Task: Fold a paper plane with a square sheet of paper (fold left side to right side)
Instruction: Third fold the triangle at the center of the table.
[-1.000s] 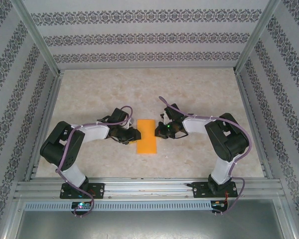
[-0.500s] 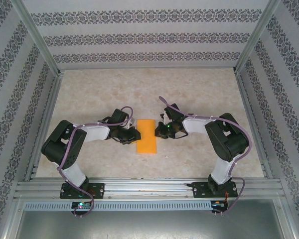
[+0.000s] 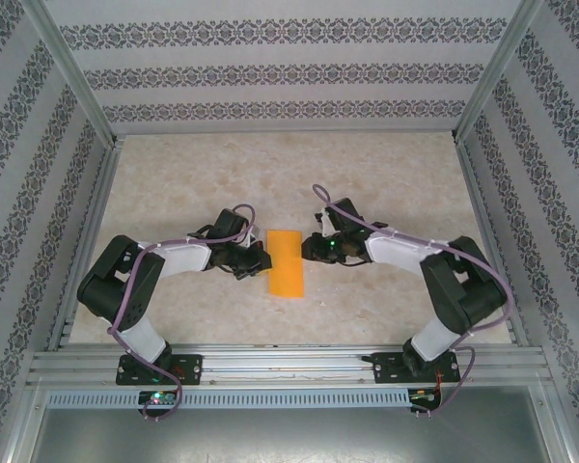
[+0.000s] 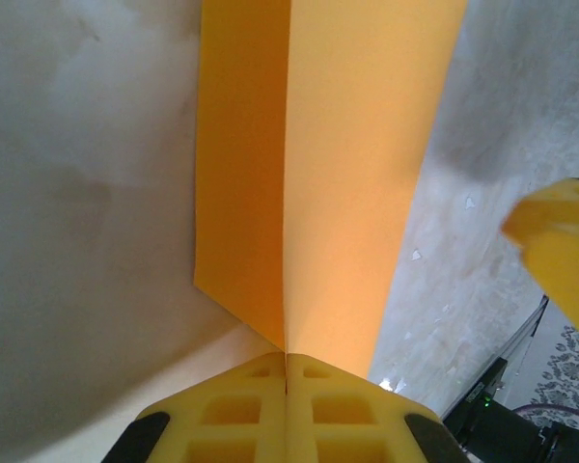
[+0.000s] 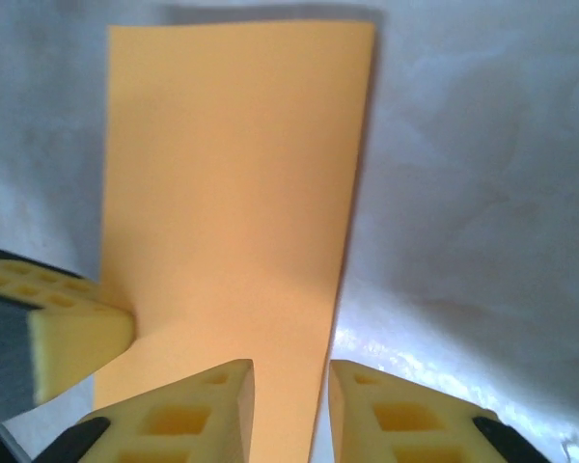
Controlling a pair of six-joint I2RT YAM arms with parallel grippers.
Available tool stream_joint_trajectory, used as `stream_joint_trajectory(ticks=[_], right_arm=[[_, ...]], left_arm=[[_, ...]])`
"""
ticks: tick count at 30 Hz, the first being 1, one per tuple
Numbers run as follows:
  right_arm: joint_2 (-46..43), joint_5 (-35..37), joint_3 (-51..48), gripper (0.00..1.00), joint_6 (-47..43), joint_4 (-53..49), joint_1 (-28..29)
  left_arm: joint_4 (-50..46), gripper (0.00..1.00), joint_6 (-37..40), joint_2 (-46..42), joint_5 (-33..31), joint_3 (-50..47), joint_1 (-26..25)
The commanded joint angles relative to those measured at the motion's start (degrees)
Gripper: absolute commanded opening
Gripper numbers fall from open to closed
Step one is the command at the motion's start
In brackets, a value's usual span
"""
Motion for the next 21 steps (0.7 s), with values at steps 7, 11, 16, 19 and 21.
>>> stream_joint_trajectory(ticks=[7,11,16,19,21], right_arm=[[-18.4,11.9,-10.1,0.45,-14.1,5.0,8.2],[-22.6,18.5,-12.9,0.55,-22.2,5.7,15.1],[-23.5,25.1,-15.2,0.61,-30.3,5.9,23.0],[-21.7,30.9,-15.3,0.68,-35.0,6.0,28.2],[-19.5,34.6,-14.5,0.72,-37.1,5.8,31.1]], left_arm=[[-2.2,0.00,-1.1,-0.6,2.5,2.0,0.5],[-3.5,0.00,-0.5,-0.4,2.7,2.9,0.5],[-4.4,0.00,-0.5,-0.1,2.9,3.6,0.4],[-4.6,0.00,-0.8,0.4,3.1,3.9,0.5],[-4.7,0.00,-0.7,0.7,3.2,4.0,0.4]])
